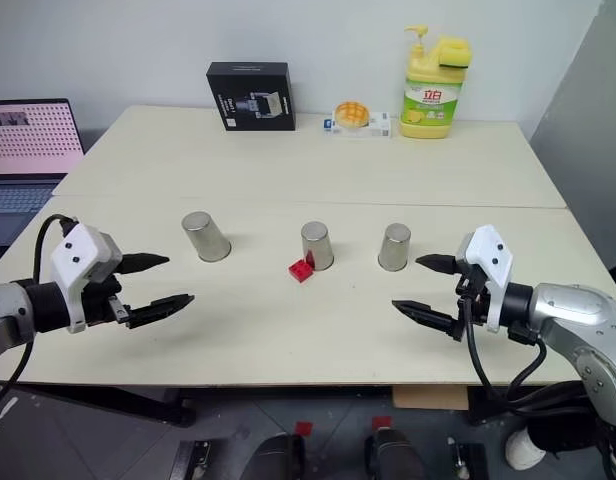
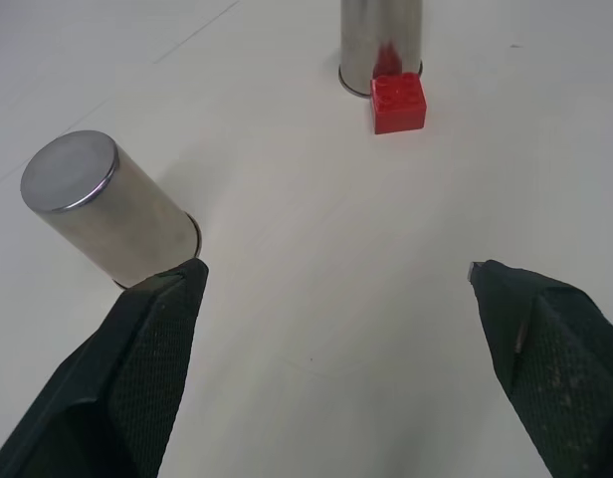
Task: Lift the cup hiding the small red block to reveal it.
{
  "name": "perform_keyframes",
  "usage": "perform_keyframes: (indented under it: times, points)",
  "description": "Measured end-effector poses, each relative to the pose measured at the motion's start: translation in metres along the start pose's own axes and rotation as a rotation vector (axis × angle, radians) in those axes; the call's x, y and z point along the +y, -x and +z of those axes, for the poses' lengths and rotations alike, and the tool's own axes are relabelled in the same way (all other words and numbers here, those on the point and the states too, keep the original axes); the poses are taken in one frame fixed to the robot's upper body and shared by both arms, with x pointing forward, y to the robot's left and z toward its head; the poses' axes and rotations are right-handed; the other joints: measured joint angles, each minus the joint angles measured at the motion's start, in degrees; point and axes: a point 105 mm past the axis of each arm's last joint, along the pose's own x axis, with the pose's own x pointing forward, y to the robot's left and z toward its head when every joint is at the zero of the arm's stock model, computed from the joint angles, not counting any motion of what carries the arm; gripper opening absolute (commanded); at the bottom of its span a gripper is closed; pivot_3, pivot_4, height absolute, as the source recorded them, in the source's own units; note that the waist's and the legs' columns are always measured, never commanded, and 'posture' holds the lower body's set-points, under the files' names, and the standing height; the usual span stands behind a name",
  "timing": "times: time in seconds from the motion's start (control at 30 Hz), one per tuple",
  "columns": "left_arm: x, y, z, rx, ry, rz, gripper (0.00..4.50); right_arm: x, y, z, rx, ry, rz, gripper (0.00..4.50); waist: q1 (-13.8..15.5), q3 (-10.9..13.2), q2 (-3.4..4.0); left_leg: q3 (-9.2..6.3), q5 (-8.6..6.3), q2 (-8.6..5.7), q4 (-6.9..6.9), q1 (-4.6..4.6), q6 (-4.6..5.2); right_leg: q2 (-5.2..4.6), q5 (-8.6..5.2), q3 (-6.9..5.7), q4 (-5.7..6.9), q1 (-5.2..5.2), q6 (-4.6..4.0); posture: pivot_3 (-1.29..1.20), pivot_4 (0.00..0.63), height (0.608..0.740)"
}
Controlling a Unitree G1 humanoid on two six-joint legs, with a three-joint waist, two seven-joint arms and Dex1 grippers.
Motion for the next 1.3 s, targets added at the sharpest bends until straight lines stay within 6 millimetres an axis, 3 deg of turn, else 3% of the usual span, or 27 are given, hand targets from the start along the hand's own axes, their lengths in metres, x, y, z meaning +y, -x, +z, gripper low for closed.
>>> perform_keyframes:
  times: [0.73,1.3]
  points:
    - [0.000,-0.004,0.017,-0.075,-0.027,0.013,4.48,-0.003,0.000,-0.001,-0.010,0.005,-0.009,4.50,0.0,0.0,0.00,0.01,0.00,-0.01,0.00,0.00,0.00,0.00,0.00,0.01,0.00,0.00,0.00,0.00,0.150,0.740]
    - [0.003,-0.007,0.018,-0.106,-0.003,0.034,4.48,-0.007,0.004,0.005,-0.033,0.008,-0.041,4.50,0.0,0.0,0.00,0.01,0.00,-0.02,0.01,0.00,0.00,0.01,0.01,0.01,0.01,0.01,0.01,0.00,0.150,0.740]
